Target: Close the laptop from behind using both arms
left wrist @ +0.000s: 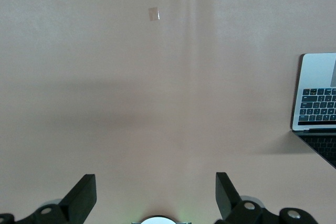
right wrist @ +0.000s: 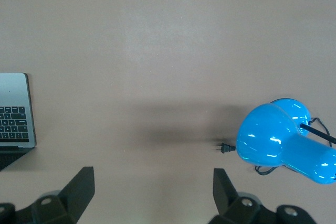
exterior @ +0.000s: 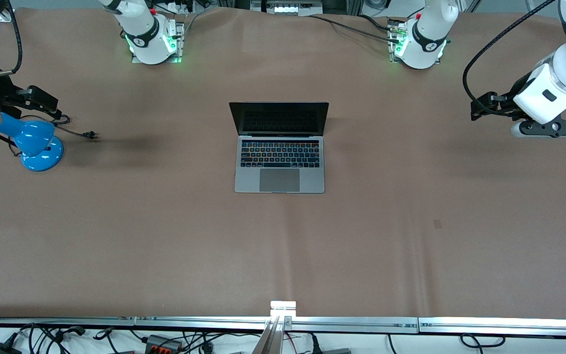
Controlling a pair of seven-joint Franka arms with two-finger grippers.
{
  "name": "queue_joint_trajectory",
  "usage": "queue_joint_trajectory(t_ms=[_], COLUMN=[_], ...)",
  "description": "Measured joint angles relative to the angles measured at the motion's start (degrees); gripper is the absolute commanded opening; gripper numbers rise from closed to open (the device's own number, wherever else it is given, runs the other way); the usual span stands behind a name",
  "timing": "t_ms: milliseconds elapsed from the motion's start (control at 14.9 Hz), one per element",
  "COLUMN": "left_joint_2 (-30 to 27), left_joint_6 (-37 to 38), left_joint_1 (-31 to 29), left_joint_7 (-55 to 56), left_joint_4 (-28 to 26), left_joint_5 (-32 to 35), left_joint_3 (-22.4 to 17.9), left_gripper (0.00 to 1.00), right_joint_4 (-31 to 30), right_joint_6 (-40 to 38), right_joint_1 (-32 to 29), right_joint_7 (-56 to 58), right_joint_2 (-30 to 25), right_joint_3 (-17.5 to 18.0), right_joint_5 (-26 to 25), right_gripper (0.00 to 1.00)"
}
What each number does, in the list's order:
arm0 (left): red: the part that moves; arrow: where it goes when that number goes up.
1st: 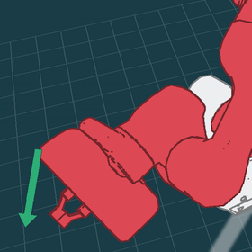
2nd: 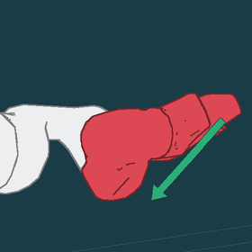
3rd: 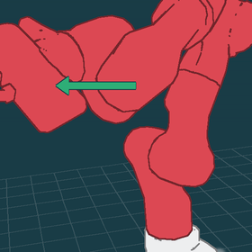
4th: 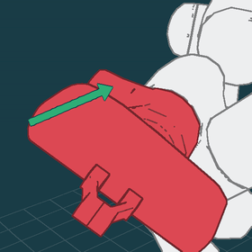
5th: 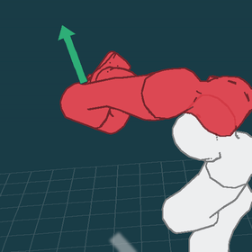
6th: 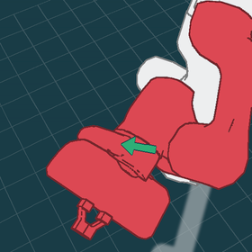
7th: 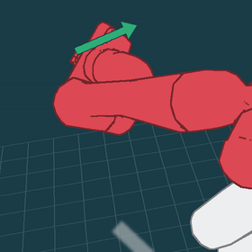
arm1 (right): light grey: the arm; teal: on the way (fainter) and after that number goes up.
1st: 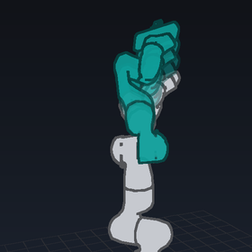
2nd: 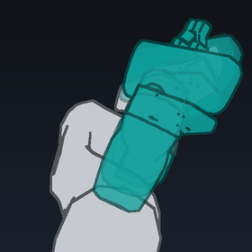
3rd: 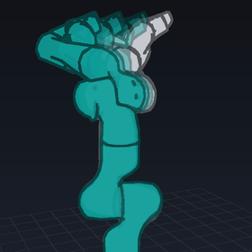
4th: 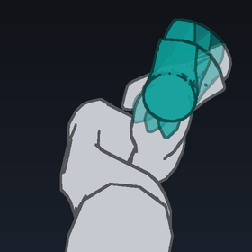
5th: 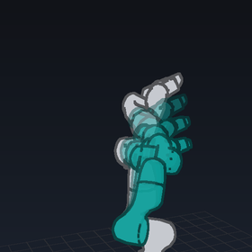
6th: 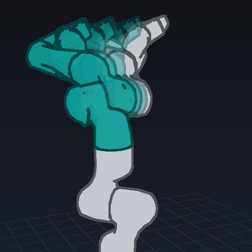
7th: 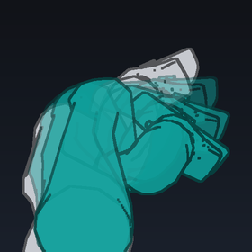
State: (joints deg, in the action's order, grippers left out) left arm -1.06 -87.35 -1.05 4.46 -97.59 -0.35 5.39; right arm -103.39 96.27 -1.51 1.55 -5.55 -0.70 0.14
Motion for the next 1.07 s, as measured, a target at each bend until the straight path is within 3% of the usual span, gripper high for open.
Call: queue_joint_trajectory(t_ms=[201,268,336,470,537,604,940,1074], left_joint_2=[0.0,0.0,0.0,0.0,0.0,0.0,0.0,0.0], left_joint_6=[0.1,0.1,0.2,0.3,0.4,0.8,1.6,1.9], left_joint_1=[0.0,0.0,0.0,0.0,0.0,0.0,0.0,0.0], left_joint_7=[0.0,0.0,0.0,0.0,0.0,0.0,-0.1,-0.2], left_joint_4=[0.0,0.0,0.0,0.0,0.0,0.0,0.0,0.0], left_joint_5=[0.0,0.0,0.0,0.0,0.0,0.0,0.0,0.0], left_joint_3=[0.0,0.0,0.1,0.2,0.3,0.3,0.4,0.4], left_gripper=[1.0,1.0,1.0,0.34,0.15,0.02,0.01,0.01], right_joint_4=[0.0,0.0,0.0,0.0,0.0,0.0,-0.4,-1.3], right_joint_6=[-0.2,-0.2,-0.2,-0.8,-1.4,-1.7,-3.3,-5.1], right_joint_1=[0.0,0.0,0.0,0.0,0.0,0.0,0.0,0.5], right_joint_7=[0.0,0.0,0.1,0.9,1.0,1.0,1.0,1.0], right_joint_2=[0.0,0.0,0.0,0.0,0.0,0.0,0.1,0.5], right_joint_3=[0.0,0.0,0.0,0.0,0.0,0.0,0.1,0.5], right_joint_5=[0.0,0.0,0.0,0.0,0.0,0.0,0.3,2.6], right_gripper=[0.96,0.37,0.0,0.0,0.0,0.0,0.0,0.0])
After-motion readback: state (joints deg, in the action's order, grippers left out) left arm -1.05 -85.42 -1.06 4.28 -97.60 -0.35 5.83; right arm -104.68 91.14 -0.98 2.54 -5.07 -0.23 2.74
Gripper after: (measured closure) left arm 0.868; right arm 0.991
